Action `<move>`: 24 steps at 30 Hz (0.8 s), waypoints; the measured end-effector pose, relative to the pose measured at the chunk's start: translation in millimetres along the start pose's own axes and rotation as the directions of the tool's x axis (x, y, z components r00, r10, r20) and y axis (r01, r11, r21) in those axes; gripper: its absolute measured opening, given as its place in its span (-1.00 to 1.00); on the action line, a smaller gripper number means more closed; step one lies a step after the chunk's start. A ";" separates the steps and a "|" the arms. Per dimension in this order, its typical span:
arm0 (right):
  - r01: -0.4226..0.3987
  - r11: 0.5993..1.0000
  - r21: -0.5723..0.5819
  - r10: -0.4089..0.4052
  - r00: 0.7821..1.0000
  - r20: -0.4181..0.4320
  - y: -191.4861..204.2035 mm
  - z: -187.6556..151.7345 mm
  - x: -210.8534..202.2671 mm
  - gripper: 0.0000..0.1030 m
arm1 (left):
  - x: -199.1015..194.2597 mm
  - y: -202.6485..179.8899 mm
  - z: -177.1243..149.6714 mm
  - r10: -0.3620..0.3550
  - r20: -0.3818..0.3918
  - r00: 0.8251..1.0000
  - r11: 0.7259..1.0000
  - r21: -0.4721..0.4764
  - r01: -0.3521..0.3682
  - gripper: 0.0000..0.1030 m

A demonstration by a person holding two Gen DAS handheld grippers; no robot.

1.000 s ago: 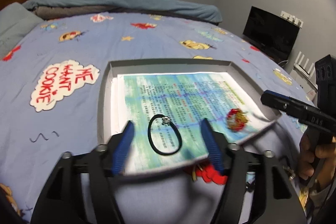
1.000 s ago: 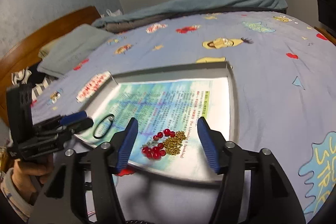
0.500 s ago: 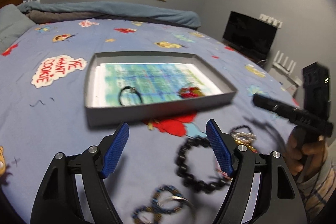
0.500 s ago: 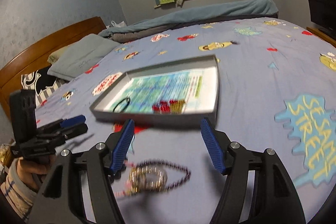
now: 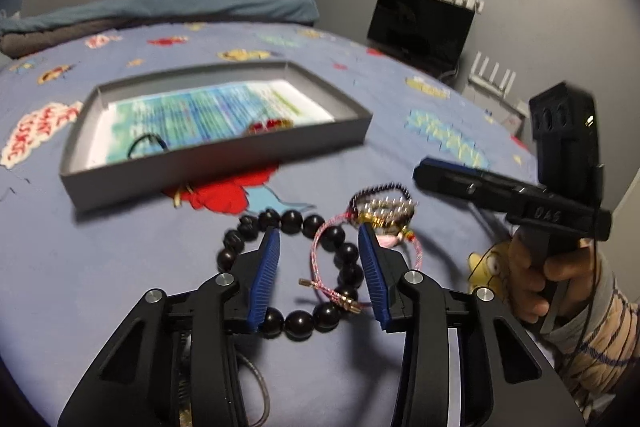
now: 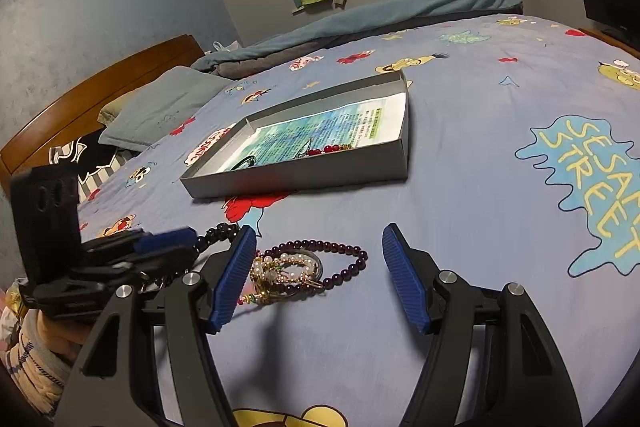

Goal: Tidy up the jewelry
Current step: 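Grasp the pink braided bracelet with left gripper while right gripper grasps the pearl hairpin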

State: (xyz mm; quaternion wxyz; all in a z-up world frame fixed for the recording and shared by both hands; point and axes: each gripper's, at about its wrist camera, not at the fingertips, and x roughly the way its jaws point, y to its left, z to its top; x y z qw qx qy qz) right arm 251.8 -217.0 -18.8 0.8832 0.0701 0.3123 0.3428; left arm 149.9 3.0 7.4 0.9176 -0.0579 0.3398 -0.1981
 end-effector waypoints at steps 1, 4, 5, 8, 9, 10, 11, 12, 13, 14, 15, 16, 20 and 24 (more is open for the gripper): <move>-0.002 1.000 0.001 0.002 1.000 -0.002 -0.6 -0.7 0.0 0.27 | 3.3 -0.3 -1.0 -0.002 -0.011 1.000 1.000 -0.003 0.002 -0.34; -0.007 1.000 -0.006 0.007 1.000 -0.005 0.1 -1.2 0.4 0.27 | 12.4 1.7 -2.3 -0.020 -0.042 0.999 1.000 -0.023 0.019 -0.61; -0.011 1.000 -0.013 0.011 1.000 -0.003 1.4 -1.4 -0.1 0.27 | 13.2 2.1 -2.2 -0.028 -0.041 0.999 0.999 -0.031 0.027 -0.75; -0.020 0.999 -0.034 0.020 1.000 -0.002 5.8 -2.3 -0.6 0.24 | 7.2 0.5 -2.0 -0.032 -0.009 0.999 0.999 -0.027 0.031 -0.90; -0.022 0.999 -0.043 0.022 1.000 -0.002 7.8 -2.7 -0.9 0.23 | 4.3 -0.4 -1.0 -0.030 0.004 1.000 0.999 -0.023 0.030 -0.90; -0.024 0.998 -0.050 0.024 1.000 -0.002 9.2 -2.8 -1.0 0.23 | 0.2 -1.5 -0.1 -0.029 0.020 0.999 0.999 -0.018 0.030 -0.90; -0.024 0.998 -0.058 0.024 1.000 -0.002 10.8 -3.2 -1.2 0.23 | -6.7 -1.8 1.3 -0.028 0.048 0.998 0.999 -0.017 0.029 -0.90; -0.024 0.997 -0.067 0.024 1.000 -0.003 12.4 -3.9 -1.3 0.23 | -10.6 -2.0 3.1 -0.029 0.063 0.998 0.999 -0.019 0.030 -0.90; -0.024 0.997 -0.078 0.024 1.000 -0.008 13.8 -4.4 -0.2 0.23 | -15.7 -0.7 4.9 -0.032 0.079 0.996 0.999 -0.021 0.034 -0.90; -0.021 0.996 -0.086 0.021 1.000 -0.011 15.5 -5.2 0.1 0.23 | -21.6 1.3 7.3 -0.034 0.098 0.995 0.999 -0.025 0.036 -0.90; -0.018 0.995 -0.095 0.017 1.000 -0.014 17.3 -5.9 0.9 0.23 | -26.1 3.4 8.8 -0.028 0.111 0.993 0.999 -0.028 0.032 -0.92; -0.013 0.994 -0.105 0.011 1.000 -0.020 19.2 -6.8 2.5 0.23 | -29.8 6.1 10.4 -0.023 0.119 0.993 0.999 -0.030 0.027 -0.94; 0.005 0.992 -0.129 -0.010 0.999 -0.037 22.9 -8.9 7.2 0.23 | -38.8 18.7 11.9 0.001 0.126 0.992 0.999 -0.047 0.005 -0.94; 0.015 0.989 -0.144 -0.023 0.998 -0.056 24.1 -10.9 11.3 0.18 | -39.5 29.1 9.7 0.005 0.109 0.994 0.998 -0.069 0.003 -0.94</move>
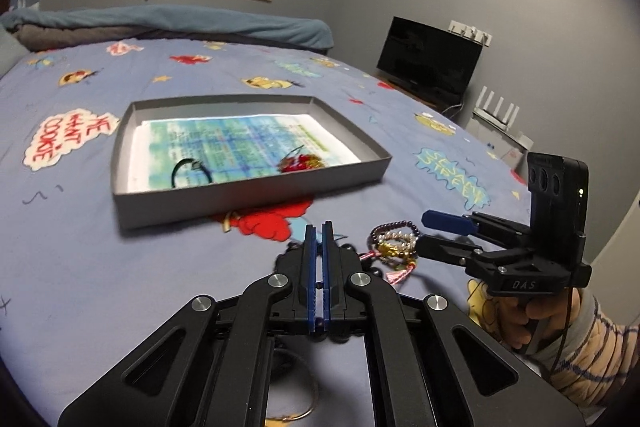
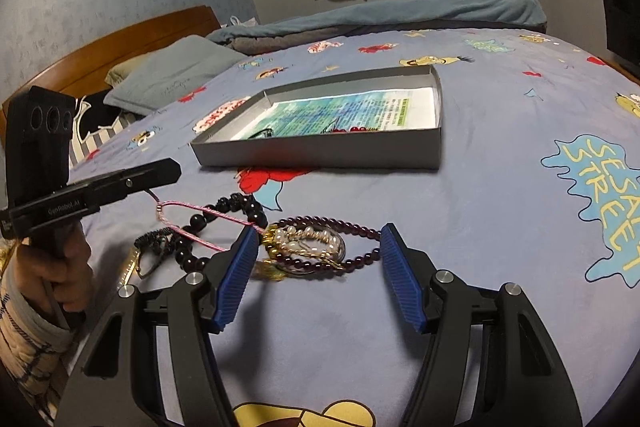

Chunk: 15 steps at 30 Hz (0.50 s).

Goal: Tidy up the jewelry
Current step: 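Grasp the pink braided bracelet with left gripper while right gripper grasps the pearl hairpin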

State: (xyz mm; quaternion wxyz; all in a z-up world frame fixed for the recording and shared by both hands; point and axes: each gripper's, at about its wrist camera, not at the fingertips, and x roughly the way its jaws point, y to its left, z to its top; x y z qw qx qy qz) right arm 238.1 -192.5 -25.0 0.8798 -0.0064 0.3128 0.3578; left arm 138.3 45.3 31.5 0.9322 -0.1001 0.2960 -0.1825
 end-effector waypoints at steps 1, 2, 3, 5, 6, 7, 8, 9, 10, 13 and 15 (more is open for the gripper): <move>-0.002 1.000 -0.004 0.002 1.000 -0.004 0.2 0.1 0.6 0.11 | 1.3 0.6 -0.7 -0.004 -0.007 1.000 1.000 -0.001 0.004 -0.94; -0.001 1.000 -0.009 0.001 1.000 -0.008 1.2 -0.1 1.5 0.01 | 2.8 0.2 -1.6 -0.002 -0.013 1.000 1.000 0.002 0.002 -0.94; -0.001 1.000 -0.015 0.001 1.000 -0.011 2.8 -0.4 2.1 -0.05 | 3.1 -0.1 -3.3 0.002 -0.019 1.000 1.000 0.007 -0.002 -0.94; 0.001 1.000 -0.025 -0.001 1.000 -0.019 5.7 -0.3 3.7 -0.06 | 7.9 -0.9 -5.6 0.004 -0.038 0.999 1.000 0.010 -0.004 -0.94; -0.001 1.000 -0.029 0.001 1.000 -0.023 6.6 -0.2 4.1 -0.06 | 9.9 -0.3 -7.0 0.004 -0.046 0.999 1.000 0.008 -0.003 -0.94; -0.003 0.999 -0.035 0.002 1.000 -0.029 7.9 0.1 5.2 -0.06 | 12.6 0.4 -8.0 0.003 -0.059 0.998 1.000 0.006 -0.002 -0.94; -0.001 0.999 -0.039 0.000 0.999 -0.038 8.4 0.2 7.2 -0.06 | 14.7 1.1 -9.2 0.006 -0.064 0.998 1.000 0.003 -0.005 -0.94; 0.001 0.999 -0.041 -0.003 0.999 -0.049 9.1 0.2 9.4 -0.06 | 16.7 2.1 -10.5 0.007 -0.072 0.997 1.000 -0.001 -0.007 -0.94; 0.001 0.999 -0.044 -0.004 0.998 -0.061 9.4 0.1 12.1 -0.06 | 18.8 2.8 -11.8 0.004 -0.081 0.997 1.000 -0.004 -0.005 -0.94; -0.008 0.999 -0.048 0.004 0.997 -0.080 10.4 0.0 16.3 -0.25 | 22.8 2.3 -16.1 -0.006 -0.100 0.995 1.000 -0.007 0.005 -0.94; -0.016 0.999 -0.041 0.013 0.998 -0.069 9.3 -0.4 13.8 -0.33 | 23.7 1.3 -17.4 -0.012 -0.103 0.995 1.000 -0.006 0.011 -0.92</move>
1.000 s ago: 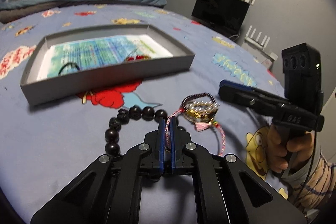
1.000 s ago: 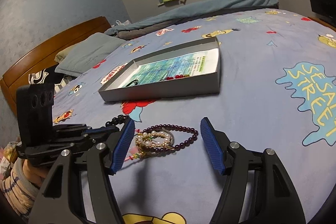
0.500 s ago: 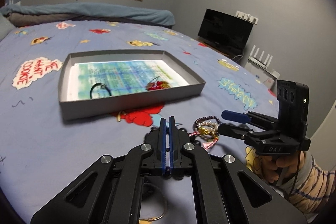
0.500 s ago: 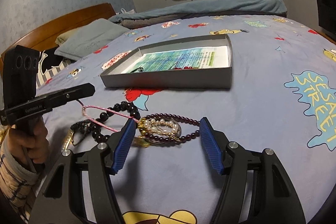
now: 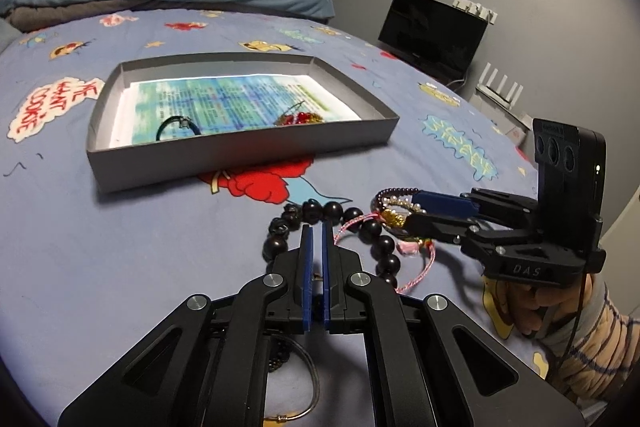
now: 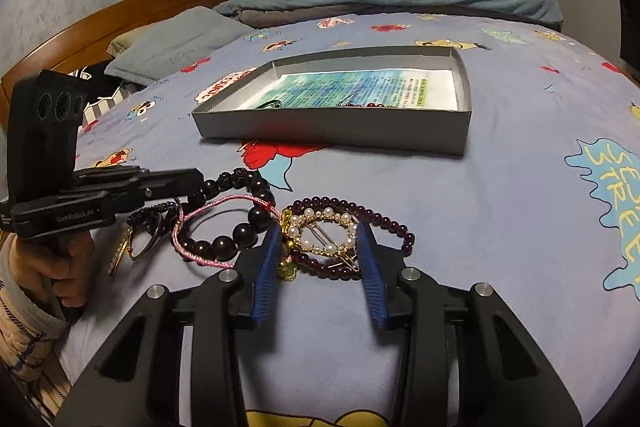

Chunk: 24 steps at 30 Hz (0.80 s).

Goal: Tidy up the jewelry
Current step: 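Grasp the pink braided bracelet with left gripper while right gripper grasps the pearl hairpin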

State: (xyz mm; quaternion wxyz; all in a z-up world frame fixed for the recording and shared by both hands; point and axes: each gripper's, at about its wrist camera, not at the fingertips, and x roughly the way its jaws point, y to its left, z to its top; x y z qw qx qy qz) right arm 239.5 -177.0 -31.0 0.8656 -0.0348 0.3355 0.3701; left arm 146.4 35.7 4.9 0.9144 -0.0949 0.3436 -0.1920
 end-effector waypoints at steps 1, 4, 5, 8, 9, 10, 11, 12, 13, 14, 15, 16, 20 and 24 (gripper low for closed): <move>-0.006 1.000 0.007 0.006 1.000 0.012 -1.4 -0.3 -2.7 -0.33 | 0.2 -0.4 -0.3 -0.007 -0.002 1.000 1.000 0.001 0.007 -0.88; -0.016 1.000 0.024 0.014 0.998 0.055 -4.3 0.3 -12.1 -0.33 | -1.7 -1.4 -0.5 -0.021 0.008 1.000 1.000 0.005 0.021 -0.52; -0.018 0.999 0.029 0.016 0.998 0.067 -5.4 0.4 -15.2 -0.33 | -3.1 -2.4 -0.6 -0.031 0.015 0.999 0.999 0.008 0.031 -0.45; -0.015 0.999 0.050 0.010 0.994 0.109 -9.5 2.3 -25.0 -0.33 | -4.2 -6.5 -0.8 -0.039 0.021 0.999 0.999 0.023 0.038 -0.19; -0.007 0.998 0.055 0.001 0.993 0.118 -10.7 3.5 -26.9 -0.33 | -3.4 -8.0 -0.9 -0.043 0.017 0.999 0.999 0.028 0.043 -0.15; 0.014 0.998 0.060 -0.021 0.992 0.127 -13.0 4.5 -29.9 -0.33 | -1.5 -9.8 -1.2 -0.049 0.010 0.999 0.998 0.034 0.049 -0.11; 0.043 0.997 0.061 -0.050 0.990 0.128 -15.2 6.1 -30.9 -0.33 | 1.0 -10.7 -1.5 -0.050 0.002 0.999 0.998 0.037 0.050 -0.09; 0.082 0.995 0.063 -0.089 0.989 0.120 -19.0 6.8 -31.4 -0.33 | 5.1 -11.4 -1.4 -0.048 -0.011 0.999 0.998 0.038 0.049 -0.09; 0.107 0.992 0.071 -0.114 0.987 0.109 -23.1 7.0 -30.2 -0.33 | 10.0 -11.9 -0.9 -0.046 -0.025 0.999 0.998 0.037 0.047 -0.09; 0.130 0.988 0.082 -0.137 0.986 0.092 -28.2 7.0 -29.1 -0.33 | 13.8 -11.9 -0.6 -0.044 -0.035 0.998 0.998 0.034 0.045 -0.09; 0.142 0.985 0.096 -0.150 0.986 0.075 -33.1 6.1 -27.1 -0.33 | 17.1 -11.7 -0.3 -0.045 -0.043 0.998 0.998 0.031 0.046 -0.09; 0.154 0.981 0.116 -0.161 0.985 0.058 -38.7 5.3 -24.6 -0.33 | 22.6 -11.3 0.6 -0.050 -0.058 0.997 0.998 0.023 0.052 -0.19; 0.167 0.976 0.137 -0.170 0.985 0.011 -46.6 3.1 -15.2 -0.33 | 31.8 -11.5 0.3 -0.055 -0.090 0.994 0.998 0.017 0.057 -0.76; 0.162 0.977 0.138 -0.164 0.987 -0.002 -48.2 1.2 -11.0 -0.09 | 19.2 -24.2 -0.8 -0.041 -0.038 0.998 0.996 0.079 0.044 -0.91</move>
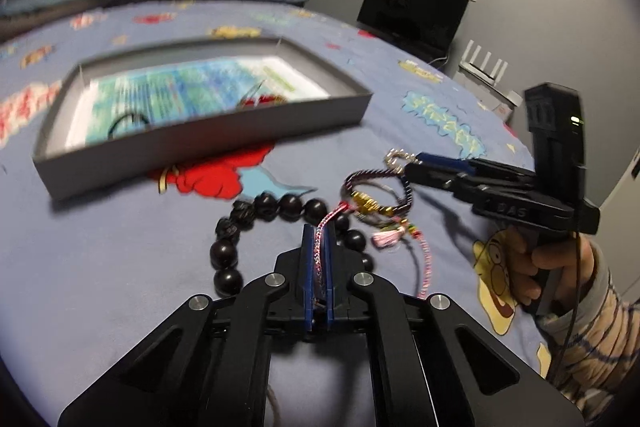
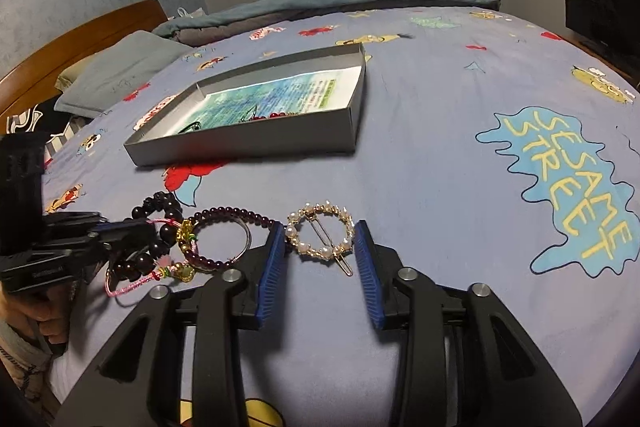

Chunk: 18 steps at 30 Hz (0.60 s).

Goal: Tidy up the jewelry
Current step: 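Grasp the pink braided bracelet with left gripper while right gripper grasps the pearl hairpin, then lift pink bracelet and pearl hairpin into the grey box and open both grippers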

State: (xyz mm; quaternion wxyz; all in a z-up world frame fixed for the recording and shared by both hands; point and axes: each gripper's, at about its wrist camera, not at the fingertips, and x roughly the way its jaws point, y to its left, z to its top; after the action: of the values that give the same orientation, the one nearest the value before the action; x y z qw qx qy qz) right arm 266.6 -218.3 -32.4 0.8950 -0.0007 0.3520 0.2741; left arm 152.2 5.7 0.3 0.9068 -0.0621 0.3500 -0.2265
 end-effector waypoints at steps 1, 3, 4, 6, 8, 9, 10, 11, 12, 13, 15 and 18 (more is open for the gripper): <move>-0.001 1.000 0.002 0.001 1.000 0.000 -0.7 -0.2 0.6 -0.06 | -5.3 -5.1 1.0 -0.001 0.025 1.000 1.000 0.020 0.001 -0.91; -0.007 1.000 0.005 0.007 1.000 -0.003 -2.1 -1.2 1.6 -0.04 | -15.3 -12.1 4.0 -0.011 0.072 0.997 0.999 0.042 0.008 -0.91; -0.010 1.000 0.008 0.010 1.000 -0.005 -1.7 -1.1 2.7 -0.03 | -20.3 -14.2 5.5 -0.020 0.096 0.995 0.999 0.047 0.015 -0.92; -0.024 1.000 0.015 0.025 1.000 -0.011 -2.6 0.0 5.4 0.00 | -32.0 -17.6 9.4 -0.045 0.154 0.987 0.998 0.054 0.037 -0.94; -0.035 0.999 0.020 0.035 0.999 -0.016 -3.5 1.8 8.9 -0.01 | -42.2 -18.5 13.8 -0.061 0.199 0.978 0.997 0.054 0.051 -0.94; -0.036 0.999 0.019 0.036 0.999 -0.017 -3.4 2.2 9.5 -0.05 | -45.7 -18.2 15.6 -0.063 0.214 0.975 0.997 0.051 0.054 -0.94; -0.035 0.999 0.017 0.036 0.999 -0.013 -3.2 2.3 8.9 -0.14 | -50.2 -17.3 17.1 -0.060 0.233 0.971 0.998 0.049 0.050 -0.94; -0.037 0.999 0.015 0.038 0.999 -0.009 -2.7 2.1 7.9 -0.20 | -52.8 -16.1 17.5 -0.054 0.242 0.969 0.998 0.050 0.044 -0.94; -0.039 0.999 0.013 0.039 0.999 -0.002 -2.3 1.7 6.1 -0.20 | -56.2 -14.4 18.5 -0.049 0.249 0.967 0.998 0.048 0.039 -0.94; -0.039 0.999 0.009 0.039 0.999 0.009 -1.4 1.6 3.5 -0.20 | -58.4 -12.6 19.0 -0.044 0.255 0.966 0.998 0.046 0.033 -0.94; -0.037 0.999 0.000 0.037 0.999 0.024 0.5 1.6 0.0 -0.20 | -61.5 -6.8 20.2 -0.023 0.264 0.964 0.999 0.037 0.014 -0.94; -0.036 0.999 -0.010 0.036 0.998 0.046 2.8 2.1 -5.2 -0.20 | -64.0 2.7 21.5 0.004 0.267 0.964 1.000 0.020 -0.009 -0.94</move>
State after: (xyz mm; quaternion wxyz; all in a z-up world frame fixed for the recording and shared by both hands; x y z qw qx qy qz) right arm 263.5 -218.1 -27.1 0.8977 0.0079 0.3300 0.2918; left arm 125.8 36.1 54.4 0.9471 -0.0815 0.2224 -0.2167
